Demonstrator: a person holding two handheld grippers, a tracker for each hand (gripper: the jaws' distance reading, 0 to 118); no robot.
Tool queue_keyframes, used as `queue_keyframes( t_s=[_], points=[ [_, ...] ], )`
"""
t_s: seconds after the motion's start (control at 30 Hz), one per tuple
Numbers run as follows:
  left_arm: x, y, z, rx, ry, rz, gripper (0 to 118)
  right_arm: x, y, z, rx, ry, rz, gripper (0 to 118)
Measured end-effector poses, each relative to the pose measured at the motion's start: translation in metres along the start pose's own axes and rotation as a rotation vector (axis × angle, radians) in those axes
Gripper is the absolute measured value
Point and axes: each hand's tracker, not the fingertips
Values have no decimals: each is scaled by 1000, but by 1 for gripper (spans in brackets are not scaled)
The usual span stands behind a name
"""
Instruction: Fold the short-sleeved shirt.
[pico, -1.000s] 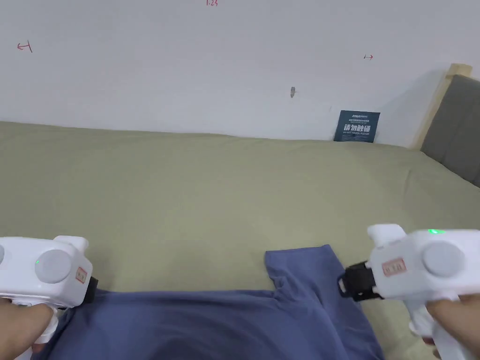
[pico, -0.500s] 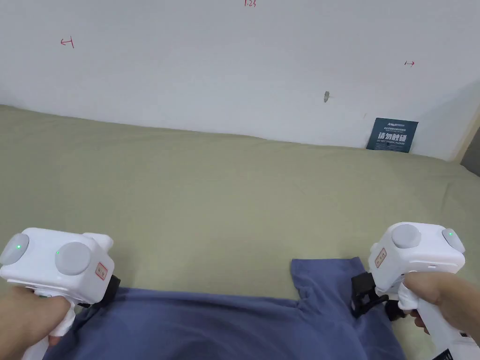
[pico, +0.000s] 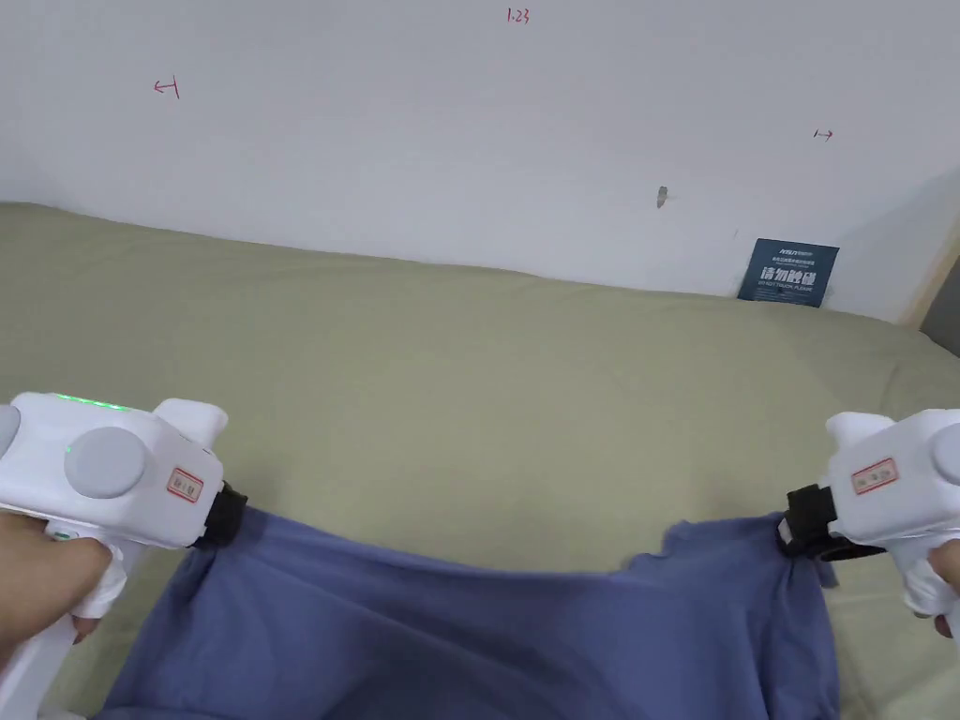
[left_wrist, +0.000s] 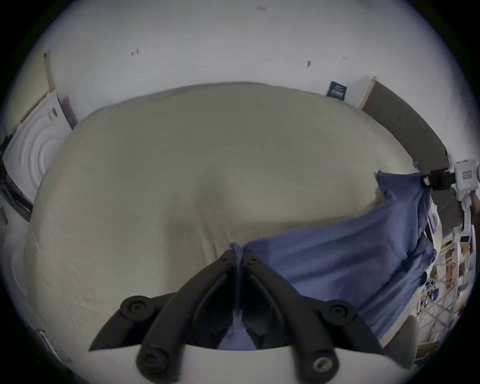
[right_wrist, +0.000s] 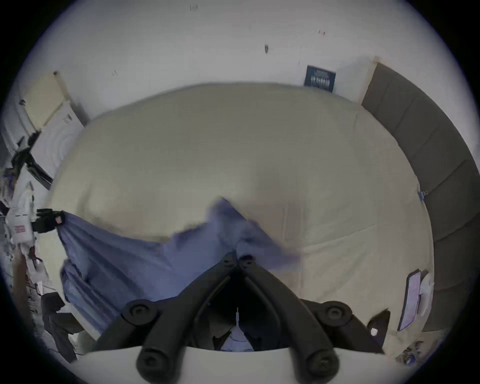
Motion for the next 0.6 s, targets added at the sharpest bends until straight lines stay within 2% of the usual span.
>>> queue_keyframes(
  t_s=[0.1, 0.13, 0.23, 0.4, 0.6],
  points=[
    [-3, -6, 33, 57, -13, -57, 2, -6, -17, 42, 56, 47, 16, 0],
    [-3, -9, 45, 75, -23, -70, 2, 11, -14, 43, 77, 57, 38, 0],
    [-7, -26, 82, 101, -46, -104, 2, 4, -35, 84, 123, 78, 74, 0],
    [-15, -76, 113, 126, -64, -124, 2, 5, -83, 135, 155, 76, 78, 0],
    [-18, -152, 105, 81, -101, -126, 2, 11, -158, 134, 102, 72, 36, 0]
  ],
)
